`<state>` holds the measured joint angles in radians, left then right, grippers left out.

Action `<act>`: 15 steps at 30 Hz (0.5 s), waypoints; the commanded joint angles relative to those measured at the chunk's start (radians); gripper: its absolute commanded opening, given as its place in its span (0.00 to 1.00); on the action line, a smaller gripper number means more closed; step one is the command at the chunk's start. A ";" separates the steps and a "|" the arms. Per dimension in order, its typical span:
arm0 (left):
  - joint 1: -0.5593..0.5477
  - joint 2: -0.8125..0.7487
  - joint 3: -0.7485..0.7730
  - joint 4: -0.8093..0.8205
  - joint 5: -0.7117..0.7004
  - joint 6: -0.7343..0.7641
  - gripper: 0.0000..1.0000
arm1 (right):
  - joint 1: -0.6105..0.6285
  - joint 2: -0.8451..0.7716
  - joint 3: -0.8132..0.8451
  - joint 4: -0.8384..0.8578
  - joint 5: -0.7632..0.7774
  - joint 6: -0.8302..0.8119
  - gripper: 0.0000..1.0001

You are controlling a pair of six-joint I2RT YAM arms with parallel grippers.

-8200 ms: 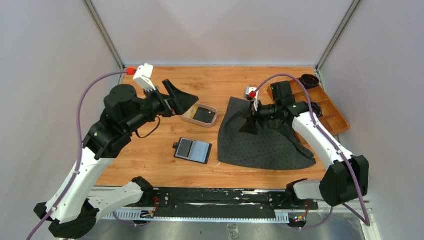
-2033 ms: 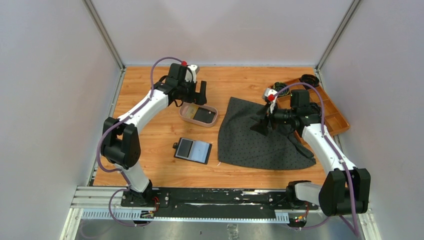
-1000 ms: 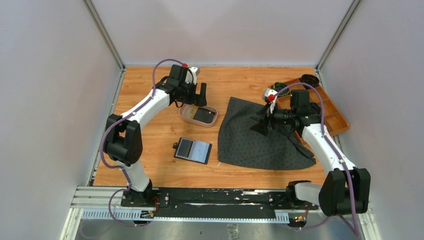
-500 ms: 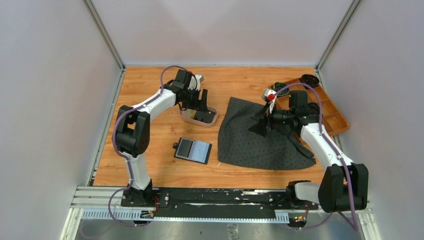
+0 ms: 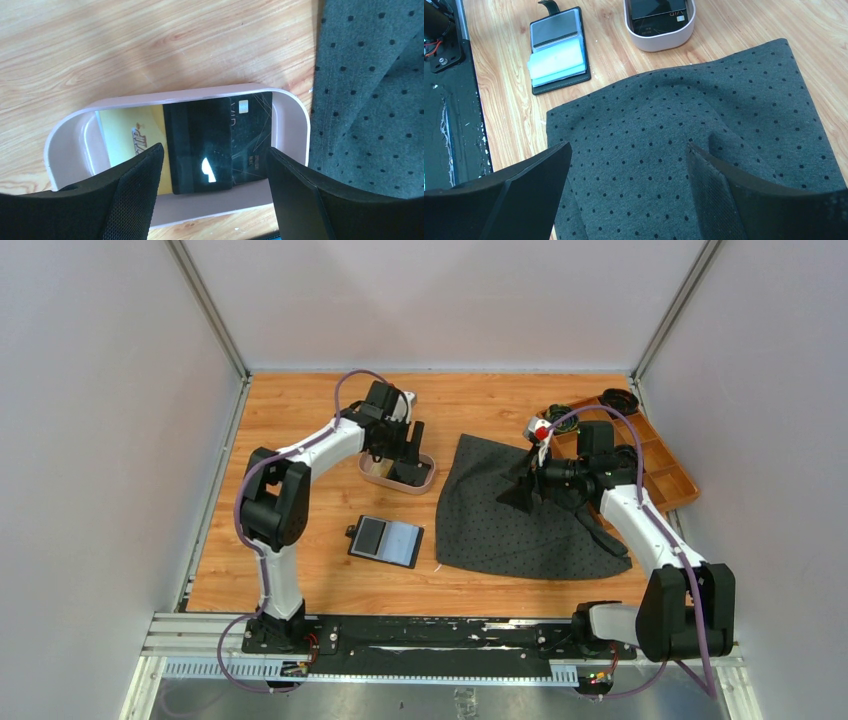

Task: Put the credit cards into the card holder
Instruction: Pick up the credit card from the storage box.

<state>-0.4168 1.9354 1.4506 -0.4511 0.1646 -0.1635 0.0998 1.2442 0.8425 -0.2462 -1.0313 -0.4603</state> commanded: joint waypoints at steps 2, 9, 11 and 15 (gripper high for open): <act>-0.033 0.039 0.029 -0.017 -0.094 0.021 0.78 | -0.011 0.005 -0.003 0.006 -0.024 0.009 0.87; -0.068 0.066 0.039 -0.036 -0.163 0.034 0.77 | -0.010 0.005 -0.004 0.004 -0.023 0.009 0.87; -0.070 0.072 0.039 -0.039 -0.191 0.037 0.76 | -0.011 0.006 -0.003 0.005 -0.023 0.009 0.87; -0.075 0.083 0.041 -0.040 -0.189 0.041 0.69 | -0.011 0.004 -0.002 0.004 -0.020 0.009 0.87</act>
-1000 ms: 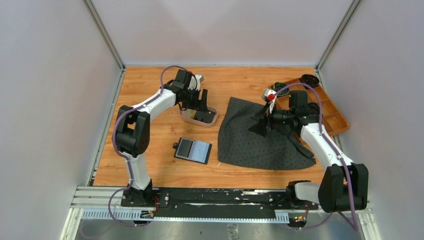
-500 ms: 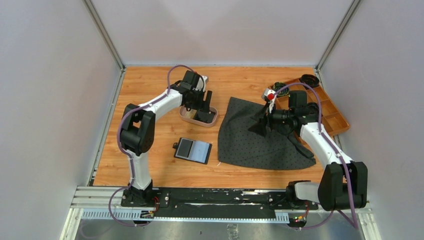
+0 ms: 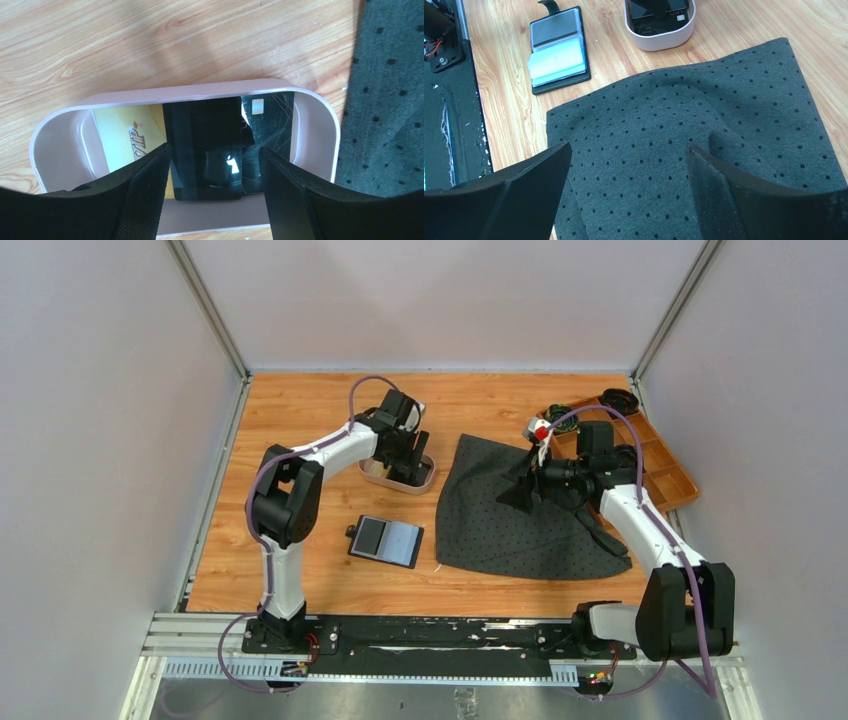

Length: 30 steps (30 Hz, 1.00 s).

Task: Put the credit cards into the card holder
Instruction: Pick up the credit card from the storage box.

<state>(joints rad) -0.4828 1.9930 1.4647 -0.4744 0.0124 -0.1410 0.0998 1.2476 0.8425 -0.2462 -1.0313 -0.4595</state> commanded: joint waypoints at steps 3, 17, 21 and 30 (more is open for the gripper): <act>-0.018 0.033 0.028 -0.018 -0.039 0.022 0.68 | -0.012 0.000 -0.002 0.002 -0.018 0.009 0.87; -0.027 0.078 0.053 -0.069 -0.054 0.039 0.67 | -0.011 -0.007 0.001 -0.001 -0.016 0.007 0.87; -0.031 0.099 0.068 -0.095 -0.064 0.046 0.69 | -0.011 -0.007 0.003 -0.003 -0.013 0.008 0.87; -0.041 0.086 0.070 -0.096 -0.140 0.054 0.58 | -0.011 -0.007 0.005 -0.006 -0.014 0.005 0.88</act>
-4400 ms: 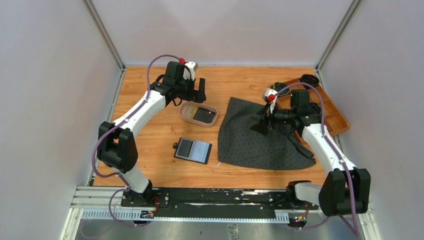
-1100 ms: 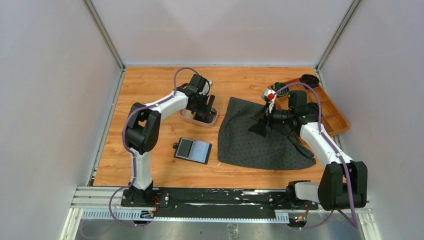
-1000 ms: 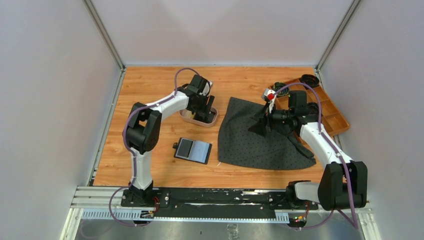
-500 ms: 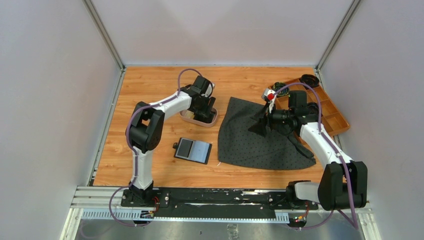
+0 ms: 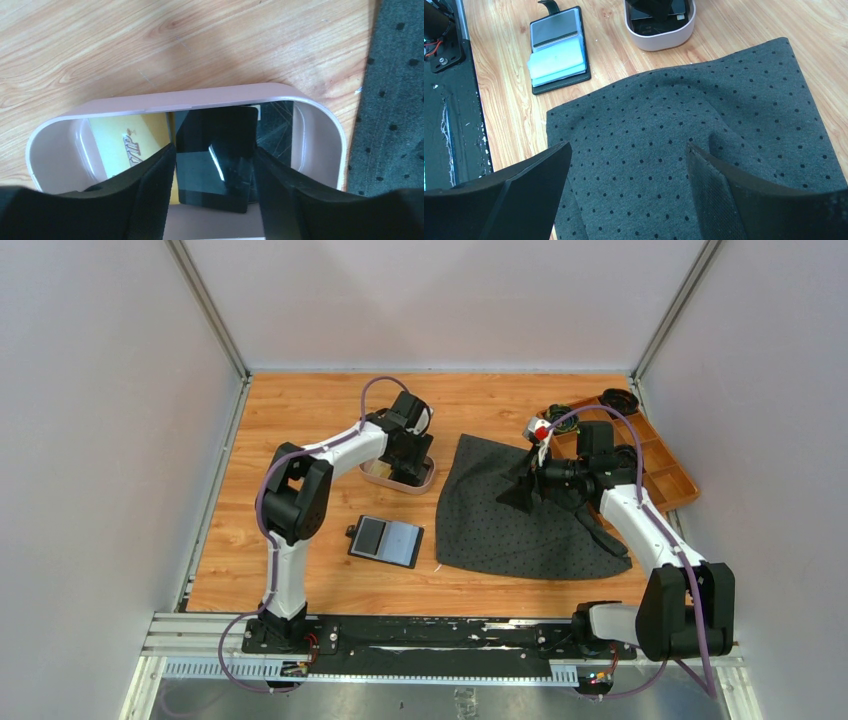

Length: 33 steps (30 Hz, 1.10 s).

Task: Put the credit cards into the card holder
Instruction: Pick up the credit card from the storage box.

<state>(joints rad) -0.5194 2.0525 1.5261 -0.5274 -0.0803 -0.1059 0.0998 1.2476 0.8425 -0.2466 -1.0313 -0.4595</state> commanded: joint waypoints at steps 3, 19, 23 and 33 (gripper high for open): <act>-0.004 0.021 0.009 -0.043 -0.048 0.025 0.53 | -0.010 -0.007 0.006 -0.006 -0.015 0.005 0.88; 0.022 -0.039 0.012 -0.041 0.007 0.050 0.24 | -0.011 -0.005 0.006 -0.009 -0.019 0.005 0.88; 0.031 -0.052 0.010 -0.041 0.002 0.057 0.18 | -0.011 -0.002 0.006 -0.009 -0.021 0.006 0.88; 0.038 -0.073 0.007 -0.046 -0.040 0.099 0.00 | -0.011 -0.003 0.006 -0.008 -0.025 0.005 0.88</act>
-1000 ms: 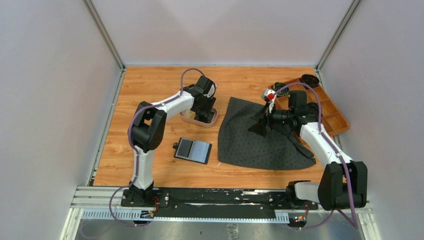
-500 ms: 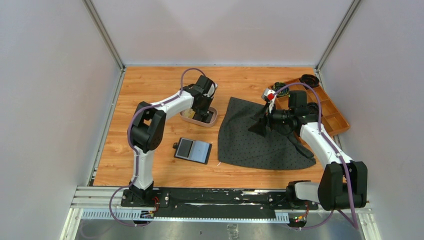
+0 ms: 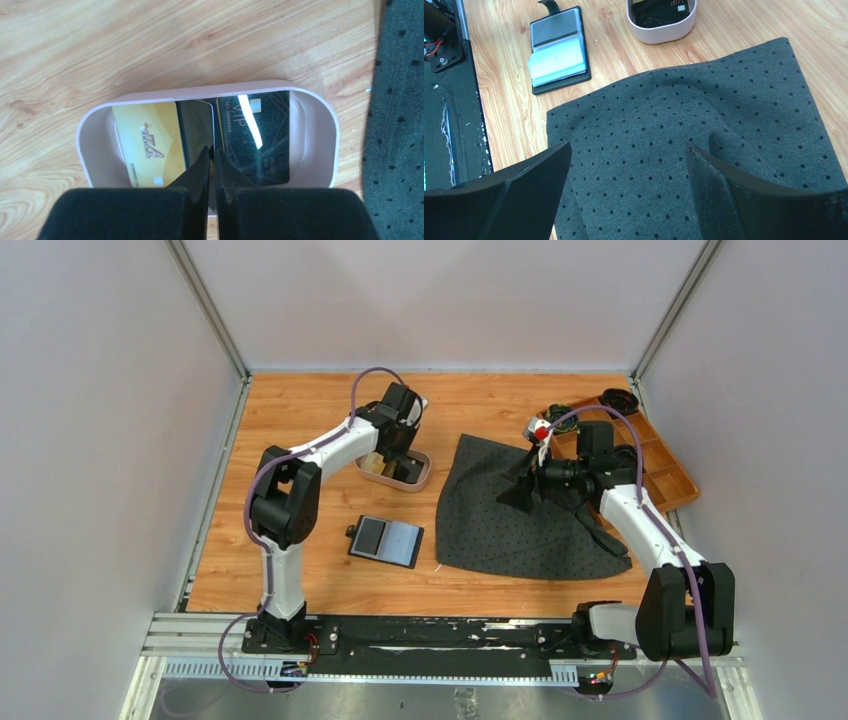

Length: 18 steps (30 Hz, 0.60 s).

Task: Put the credit cards into the card holder
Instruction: Pick up the credit card from the storage box.

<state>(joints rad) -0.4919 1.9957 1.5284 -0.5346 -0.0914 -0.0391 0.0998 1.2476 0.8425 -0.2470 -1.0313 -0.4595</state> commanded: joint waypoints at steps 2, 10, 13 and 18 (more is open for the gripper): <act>0.010 -0.032 0.001 -0.039 -0.041 0.038 0.00 | -0.011 -0.003 0.006 -0.009 -0.026 0.006 0.88; 0.010 -0.125 -0.042 -0.004 -0.027 0.091 0.00 | -0.011 -0.005 0.004 -0.009 -0.031 0.005 0.88; 0.010 -0.168 -0.067 0.018 -0.022 0.101 0.00 | -0.011 -0.005 0.005 -0.009 -0.032 0.006 0.88; 0.010 -0.229 -0.096 0.042 0.001 0.115 0.00 | -0.011 -0.007 0.006 -0.009 -0.034 0.007 0.88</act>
<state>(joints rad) -0.4850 1.8263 1.4536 -0.5278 -0.1150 0.0429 0.0998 1.2476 0.8425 -0.2474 -1.0332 -0.4595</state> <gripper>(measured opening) 0.003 0.876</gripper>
